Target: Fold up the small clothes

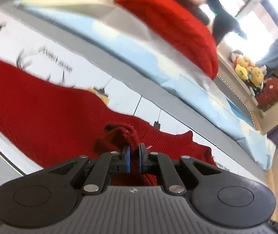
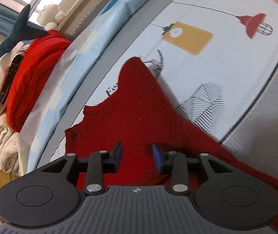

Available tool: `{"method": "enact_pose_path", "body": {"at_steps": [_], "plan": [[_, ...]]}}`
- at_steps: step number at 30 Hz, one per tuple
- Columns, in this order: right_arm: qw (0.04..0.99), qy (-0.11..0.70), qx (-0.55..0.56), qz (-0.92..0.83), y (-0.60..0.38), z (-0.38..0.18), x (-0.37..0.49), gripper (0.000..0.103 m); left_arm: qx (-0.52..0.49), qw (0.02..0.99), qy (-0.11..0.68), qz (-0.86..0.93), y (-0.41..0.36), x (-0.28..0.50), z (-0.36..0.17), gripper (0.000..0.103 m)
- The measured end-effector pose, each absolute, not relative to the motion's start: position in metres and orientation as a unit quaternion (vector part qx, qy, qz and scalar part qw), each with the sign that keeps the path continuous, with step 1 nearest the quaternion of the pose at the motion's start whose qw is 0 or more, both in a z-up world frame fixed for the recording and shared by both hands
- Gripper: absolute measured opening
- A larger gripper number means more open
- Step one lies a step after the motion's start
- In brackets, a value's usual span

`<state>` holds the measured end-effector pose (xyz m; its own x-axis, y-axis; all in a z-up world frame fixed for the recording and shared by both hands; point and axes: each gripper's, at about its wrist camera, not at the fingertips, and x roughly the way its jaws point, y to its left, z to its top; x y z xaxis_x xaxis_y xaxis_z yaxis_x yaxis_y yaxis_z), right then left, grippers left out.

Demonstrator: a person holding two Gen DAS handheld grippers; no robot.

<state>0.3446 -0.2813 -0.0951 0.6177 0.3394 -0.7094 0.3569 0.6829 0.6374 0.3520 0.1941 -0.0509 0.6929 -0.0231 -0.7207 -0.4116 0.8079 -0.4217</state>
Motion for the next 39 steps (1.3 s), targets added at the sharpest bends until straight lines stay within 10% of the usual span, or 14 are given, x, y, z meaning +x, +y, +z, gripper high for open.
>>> {"method": "enact_pose_path", "body": {"at_steps": [7,15,39], "plan": [[0.79,0.455,0.406,-0.071,-0.3,-0.118,0.343,0.013,-0.274,0.848,0.435,0.131,0.198,0.36,-0.066,0.012],[0.836,0.433,0.336,-0.011,-0.269,-0.097,0.347,0.043,-0.247,0.812,0.523,0.08,0.191,0.383,-0.12,0.024],[0.852,0.476,0.217,0.029,-0.242,-0.05,0.332,0.046,-0.416,0.763,0.384,0.313,0.45,0.295,-0.094,0.04]]}}
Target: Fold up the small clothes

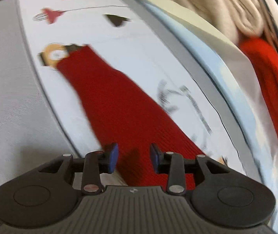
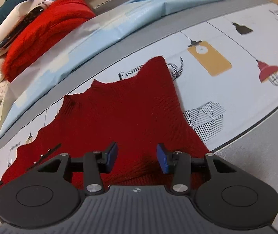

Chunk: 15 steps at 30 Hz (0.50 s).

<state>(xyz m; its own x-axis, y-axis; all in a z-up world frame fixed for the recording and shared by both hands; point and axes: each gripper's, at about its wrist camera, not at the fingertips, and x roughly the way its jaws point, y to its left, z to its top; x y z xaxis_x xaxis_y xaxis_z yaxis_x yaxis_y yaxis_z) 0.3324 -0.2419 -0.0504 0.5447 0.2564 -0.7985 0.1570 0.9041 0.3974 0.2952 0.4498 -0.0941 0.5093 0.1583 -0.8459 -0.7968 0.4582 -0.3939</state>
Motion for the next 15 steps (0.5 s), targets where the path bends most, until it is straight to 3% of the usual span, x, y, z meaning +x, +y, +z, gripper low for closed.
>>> {"method": "enact_pose_path", "body": {"at_steps": [12,13,15], "plan": [[0.848,0.489,0.199,0.036,-0.231,-0.045,0.332,0.046,-0.51,0.73,0.335,0.308,0.505,0.264,-0.129,0.043],[0.848,0.49,0.199,0.036,-0.229,-0.046,0.332,0.046,-0.504,0.733,0.338,0.307,0.504,0.266,-0.129,0.04],[0.846,0.493,0.2,0.036,-0.226,-0.047,0.333,0.046,-0.48,0.742,0.35,0.311,0.499,0.27,-0.131,0.015]]}}
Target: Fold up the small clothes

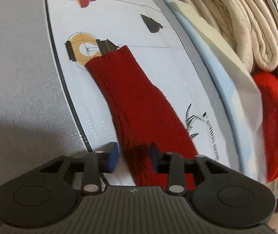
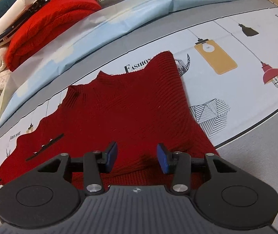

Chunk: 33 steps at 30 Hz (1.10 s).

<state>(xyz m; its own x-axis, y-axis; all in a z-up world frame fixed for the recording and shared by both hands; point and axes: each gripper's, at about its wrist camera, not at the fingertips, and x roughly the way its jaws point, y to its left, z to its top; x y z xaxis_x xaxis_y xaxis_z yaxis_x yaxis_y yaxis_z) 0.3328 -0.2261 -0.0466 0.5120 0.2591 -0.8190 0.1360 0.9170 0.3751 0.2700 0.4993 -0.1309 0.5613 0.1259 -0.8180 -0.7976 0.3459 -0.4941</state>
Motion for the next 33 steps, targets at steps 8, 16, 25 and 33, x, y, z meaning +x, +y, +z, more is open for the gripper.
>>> {"method": "enact_pose_path", "body": {"at_steps": [8,16,25,33], "plan": [[0.849,0.491,0.192,0.042,-0.221,-0.044,0.333,0.046,-0.315,0.812,0.333,0.36,0.434,0.298,-0.047,0.005],[0.85,0.487,0.197,0.041,-0.227,-0.04,0.329,0.046,-0.156,0.949,0.266,0.06,0.204,0.331,0.047,0.004],[0.837,0.497,0.226,0.045,-0.223,-0.047,0.333,0.046,-0.158,0.907,0.375,-0.105,0.122,0.357,0.021,0.009],[0.815,0.495,0.302,0.01,-0.238,-0.067,0.338,0.041,-0.239,0.848,0.463,0.093,0.211,0.386,-0.017,0.009]]}}
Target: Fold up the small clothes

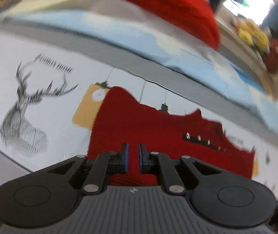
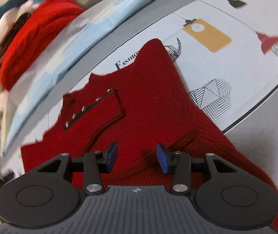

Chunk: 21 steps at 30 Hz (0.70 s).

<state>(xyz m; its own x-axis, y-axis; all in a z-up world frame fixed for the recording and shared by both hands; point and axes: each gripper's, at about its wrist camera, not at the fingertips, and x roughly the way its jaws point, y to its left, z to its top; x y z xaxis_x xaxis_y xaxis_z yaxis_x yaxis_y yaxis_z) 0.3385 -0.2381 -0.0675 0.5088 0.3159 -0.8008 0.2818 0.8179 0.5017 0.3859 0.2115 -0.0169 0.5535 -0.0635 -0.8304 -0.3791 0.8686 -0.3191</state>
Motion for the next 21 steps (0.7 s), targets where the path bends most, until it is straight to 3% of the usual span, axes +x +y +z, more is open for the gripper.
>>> {"method": "enact_pose_path", "body": {"at_steps": [2,3,8,12,17,19,20,21], "plan": [[0.814,0.478,0.328,0.017,-0.238,-0.071,0.34,0.027,-0.249,0.848,0.457,0.097,0.222,0.387,-0.012,0.009],[0.814,0.472,0.337,0.022,-0.236,-0.071,0.341,0.026,-0.242,0.853,0.452,0.097,0.223,0.388,-0.008,0.009],[0.817,0.454,0.354,0.038,-0.219,-0.079,0.362,0.027,-0.23,0.859,0.449,0.087,0.223,0.391,-0.004,0.013],[0.814,0.458,0.356,0.033,-0.213,-0.1,0.387,0.041,-0.223,0.861,0.451,0.078,0.225,0.389,-0.001,0.013],[0.797,0.458,0.393,0.01,-0.218,-0.126,0.402,0.04,-0.216,0.861,0.454,0.078,0.228,0.39,-0.003,0.013],[0.804,0.449,0.39,0.013,-0.217,-0.124,0.405,0.033,-0.216,0.86,0.456,0.078,0.229,0.39,-0.004,0.013],[0.809,0.444,0.385,0.018,-0.217,-0.122,0.406,0.015,-0.217,0.86,0.456,0.078,0.229,0.39,-0.003,0.013],[0.814,0.439,0.379,0.023,-0.217,-0.12,0.406,0.006,-0.217,0.86,0.454,0.077,0.229,0.39,-0.003,0.013]]}}
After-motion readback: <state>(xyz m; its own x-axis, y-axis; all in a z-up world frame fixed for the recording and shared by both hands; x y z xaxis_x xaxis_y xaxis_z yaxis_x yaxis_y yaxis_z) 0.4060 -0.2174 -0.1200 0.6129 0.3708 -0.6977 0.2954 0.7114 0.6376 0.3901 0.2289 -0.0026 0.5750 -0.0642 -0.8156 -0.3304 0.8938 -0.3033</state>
